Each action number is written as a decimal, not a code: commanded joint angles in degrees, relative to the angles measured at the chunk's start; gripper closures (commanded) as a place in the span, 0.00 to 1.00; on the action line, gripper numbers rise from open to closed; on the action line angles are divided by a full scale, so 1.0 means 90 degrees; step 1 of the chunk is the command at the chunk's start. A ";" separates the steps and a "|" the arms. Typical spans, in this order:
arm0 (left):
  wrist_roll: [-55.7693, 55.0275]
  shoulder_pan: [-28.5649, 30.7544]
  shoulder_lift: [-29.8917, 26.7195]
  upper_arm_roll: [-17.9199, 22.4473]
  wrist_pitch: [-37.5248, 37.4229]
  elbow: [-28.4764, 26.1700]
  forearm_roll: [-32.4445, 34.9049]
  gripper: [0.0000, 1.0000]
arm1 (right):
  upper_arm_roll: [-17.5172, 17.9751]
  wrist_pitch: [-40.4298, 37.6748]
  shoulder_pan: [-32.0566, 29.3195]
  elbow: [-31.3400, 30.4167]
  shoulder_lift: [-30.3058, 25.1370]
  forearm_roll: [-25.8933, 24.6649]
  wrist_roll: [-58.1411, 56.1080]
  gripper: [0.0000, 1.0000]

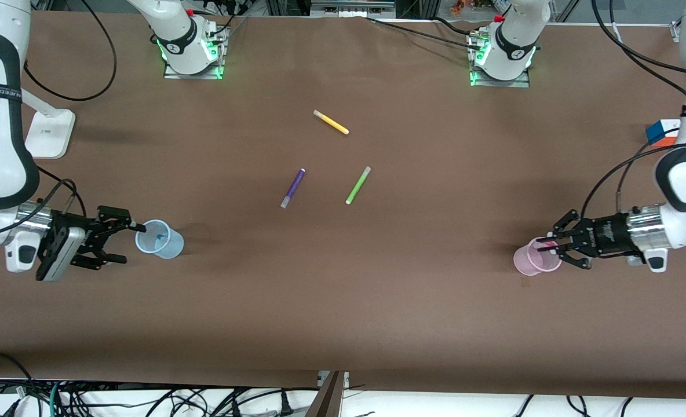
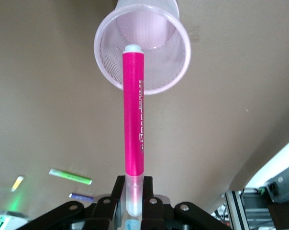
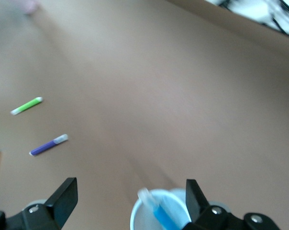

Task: Place pink and blue markers in matching cups
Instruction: 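Drop the blue marker into the blue cup while the left gripper drops pink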

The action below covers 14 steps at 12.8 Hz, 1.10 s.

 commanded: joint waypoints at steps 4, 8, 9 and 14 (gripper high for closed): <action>0.0078 -0.0011 -0.0156 -0.0053 0.0325 -0.0309 -0.0202 1.00 | 0.0032 -0.1599 -0.0029 0.1307 -0.0022 -0.1721 0.4345 0.00; 0.0088 -0.0010 -0.0049 -0.0053 0.0325 -0.0309 -0.0203 1.00 | 0.0022 -0.2576 0.0098 0.1612 -0.0129 -0.2690 0.5835 0.00; 0.0088 0.0019 -0.0039 -0.0053 0.0325 -0.0309 -0.0203 1.00 | 0.0032 -0.2791 0.0108 0.1622 -0.0216 -0.2963 0.6040 0.00; 0.0040 -0.0010 -0.0058 -0.0044 0.0383 -0.0290 -0.0203 0.00 | 0.0236 -0.2960 0.0215 0.0951 -0.1474 -0.3610 0.6872 0.00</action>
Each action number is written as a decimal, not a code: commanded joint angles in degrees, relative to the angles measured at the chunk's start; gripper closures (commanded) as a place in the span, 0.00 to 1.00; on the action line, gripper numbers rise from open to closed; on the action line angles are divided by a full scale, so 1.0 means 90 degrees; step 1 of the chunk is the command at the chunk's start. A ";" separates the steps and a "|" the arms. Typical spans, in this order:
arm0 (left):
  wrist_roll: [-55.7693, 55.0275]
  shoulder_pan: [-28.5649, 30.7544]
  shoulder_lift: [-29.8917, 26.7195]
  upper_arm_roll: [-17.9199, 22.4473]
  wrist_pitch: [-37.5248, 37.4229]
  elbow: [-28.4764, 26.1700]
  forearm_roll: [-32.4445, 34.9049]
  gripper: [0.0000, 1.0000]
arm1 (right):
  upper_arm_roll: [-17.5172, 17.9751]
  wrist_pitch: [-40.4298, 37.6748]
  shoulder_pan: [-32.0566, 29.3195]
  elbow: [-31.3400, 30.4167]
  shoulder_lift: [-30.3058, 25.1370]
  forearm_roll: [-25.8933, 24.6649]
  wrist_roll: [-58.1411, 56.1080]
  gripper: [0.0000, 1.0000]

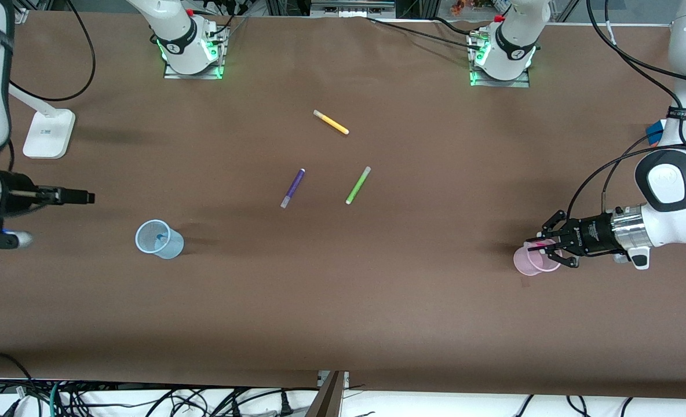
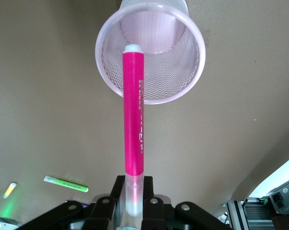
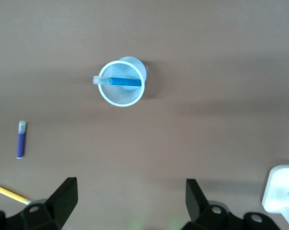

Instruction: Place pink and blue markers in matching cups

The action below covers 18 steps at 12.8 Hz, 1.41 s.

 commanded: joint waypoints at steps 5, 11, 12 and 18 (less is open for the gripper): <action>-0.0019 0.0041 -0.0276 -0.0002 0.0090 -0.0010 -0.0191 0.00 | 0.0249 0.0355 -0.0055 -0.1872 -0.2286 -0.0406 0.0198 0.00; 0.0593 -0.0037 -0.1233 -0.0148 -0.0581 0.0399 0.0890 0.00 | 0.0141 -0.0113 -0.0094 -0.1631 -0.2396 -0.0503 0.0159 0.00; 0.0992 -0.0037 -0.1340 -0.0148 -0.0932 0.0555 0.1038 0.00 | 0.0141 -0.0104 -0.0085 -0.1591 -0.2376 -0.0571 0.0159 0.00; 0.4254 -0.0047 -0.2092 -0.0236 -0.2701 0.1376 0.1820 0.00 | 0.0131 -0.0094 -0.0104 -0.1581 -0.2356 -0.0698 0.0150 0.00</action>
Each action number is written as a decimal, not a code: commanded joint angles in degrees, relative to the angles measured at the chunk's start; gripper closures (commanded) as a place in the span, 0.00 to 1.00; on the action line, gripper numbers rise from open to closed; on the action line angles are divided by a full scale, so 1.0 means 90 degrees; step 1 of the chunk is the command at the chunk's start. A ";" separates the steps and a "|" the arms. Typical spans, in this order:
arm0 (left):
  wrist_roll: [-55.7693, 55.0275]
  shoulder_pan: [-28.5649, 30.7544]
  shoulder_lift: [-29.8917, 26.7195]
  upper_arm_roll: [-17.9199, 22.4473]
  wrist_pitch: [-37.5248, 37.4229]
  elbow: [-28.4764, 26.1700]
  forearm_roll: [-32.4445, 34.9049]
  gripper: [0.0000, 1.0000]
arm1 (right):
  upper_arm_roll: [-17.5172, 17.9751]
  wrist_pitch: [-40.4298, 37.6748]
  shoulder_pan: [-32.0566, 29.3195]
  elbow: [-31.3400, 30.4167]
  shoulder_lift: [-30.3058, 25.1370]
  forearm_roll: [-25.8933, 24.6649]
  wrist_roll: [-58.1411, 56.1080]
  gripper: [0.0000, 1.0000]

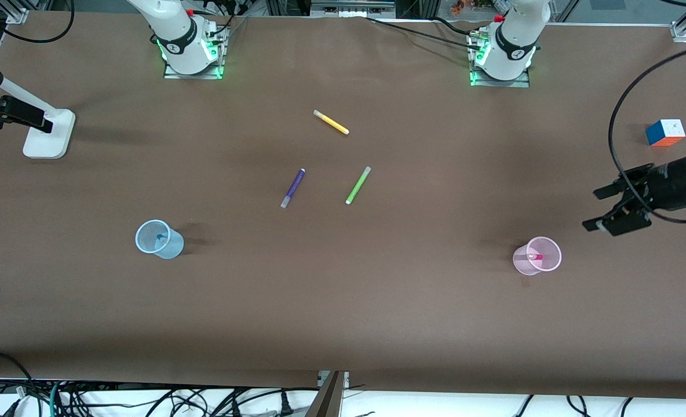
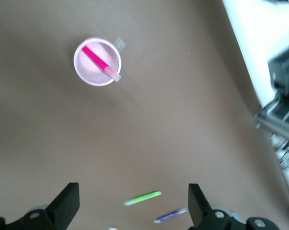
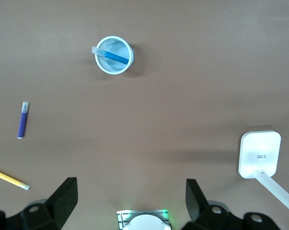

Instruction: Place pink and blue markers in matching cups

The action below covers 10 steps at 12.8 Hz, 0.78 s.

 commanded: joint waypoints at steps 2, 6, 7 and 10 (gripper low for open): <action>0.1389 -0.0030 -0.0445 -0.0432 -0.0563 0.0001 0.0995 0.00 | 0.0031 -0.0088 -0.0029 0.0112 0.0064 -0.0164 0.0043 0.00; 0.2287 -0.0001 -0.0485 -0.1253 -0.0593 -0.0302 0.2571 0.00 | 0.0031 -0.0088 -0.0029 0.0122 0.0074 -0.0164 0.0043 0.00; 0.2599 0.0008 -0.0523 -0.1293 -0.0651 -0.0351 0.2592 0.00 | 0.0022 -0.0088 -0.0029 0.0122 0.0074 -0.0164 0.0043 0.00; 0.4176 -0.0040 -0.0854 -0.0945 -0.0827 -0.0526 0.2534 0.00 | 0.0031 -0.0088 -0.0029 0.0122 0.0074 -0.0164 0.0043 0.00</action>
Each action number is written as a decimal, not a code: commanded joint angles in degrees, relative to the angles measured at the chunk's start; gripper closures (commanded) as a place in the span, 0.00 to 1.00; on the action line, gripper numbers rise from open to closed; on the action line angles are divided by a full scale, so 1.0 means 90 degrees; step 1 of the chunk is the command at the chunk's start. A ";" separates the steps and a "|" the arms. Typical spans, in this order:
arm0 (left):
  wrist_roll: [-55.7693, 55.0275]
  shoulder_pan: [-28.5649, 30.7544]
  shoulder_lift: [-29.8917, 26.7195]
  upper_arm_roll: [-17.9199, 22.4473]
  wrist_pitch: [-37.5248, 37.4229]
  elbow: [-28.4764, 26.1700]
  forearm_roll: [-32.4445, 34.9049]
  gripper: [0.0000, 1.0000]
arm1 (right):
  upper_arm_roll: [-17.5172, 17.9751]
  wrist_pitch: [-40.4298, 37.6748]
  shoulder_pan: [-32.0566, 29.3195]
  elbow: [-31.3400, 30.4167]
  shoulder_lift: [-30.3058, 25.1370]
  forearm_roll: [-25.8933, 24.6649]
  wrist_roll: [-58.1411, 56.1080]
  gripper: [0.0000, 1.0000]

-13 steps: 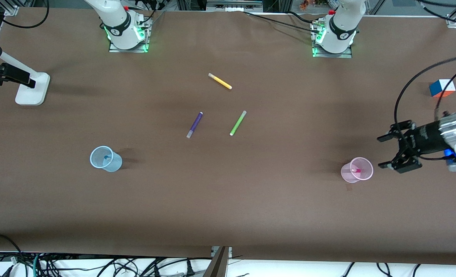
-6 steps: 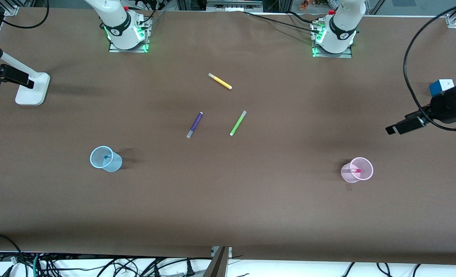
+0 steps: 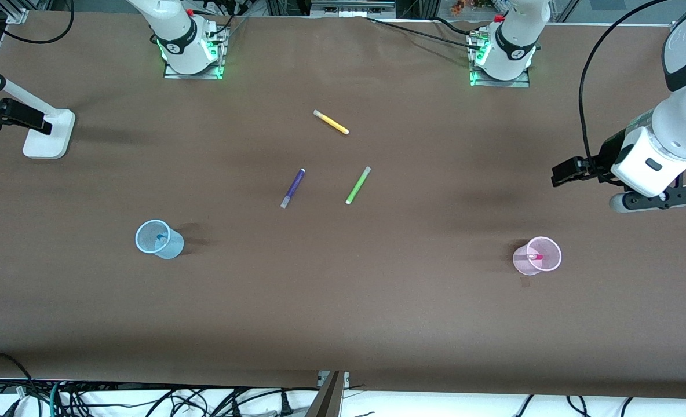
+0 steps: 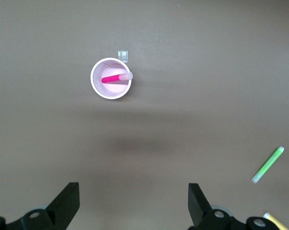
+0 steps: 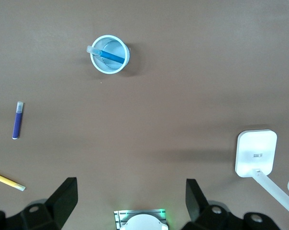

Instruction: Place pink and blue markers in matching cups

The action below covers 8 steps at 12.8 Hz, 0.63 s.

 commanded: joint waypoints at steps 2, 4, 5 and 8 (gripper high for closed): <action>0.2499 -0.1100 -0.0731 0.1793 -0.0215 -0.0430 -0.0240 0.00 | 0.0022 -0.0069 -0.0028 0.0116 0.0029 -0.0095 0.0043 0.00; 0.2622 -0.2623 -0.1101 0.3436 -0.0157 -0.0693 -0.0506 0.00 | 0.0022 -0.0069 -0.0028 0.0116 0.0029 -0.0095 0.0043 0.00; 0.2602 -0.3133 -0.1374 0.3821 -0.0041 -0.0878 -0.0496 0.00 | 0.0022 -0.0059 -0.0028 0.0116 0.0029 -0.0095 0.0043 0.00; 0.2612 -0.3460 -0.1893 0.3873 0.0936 -0.1474 -0.0458 0.00 | 0.0022 -0.0049 -0.0028 0.0116 0.0029 -0.0095 0.0043 0.00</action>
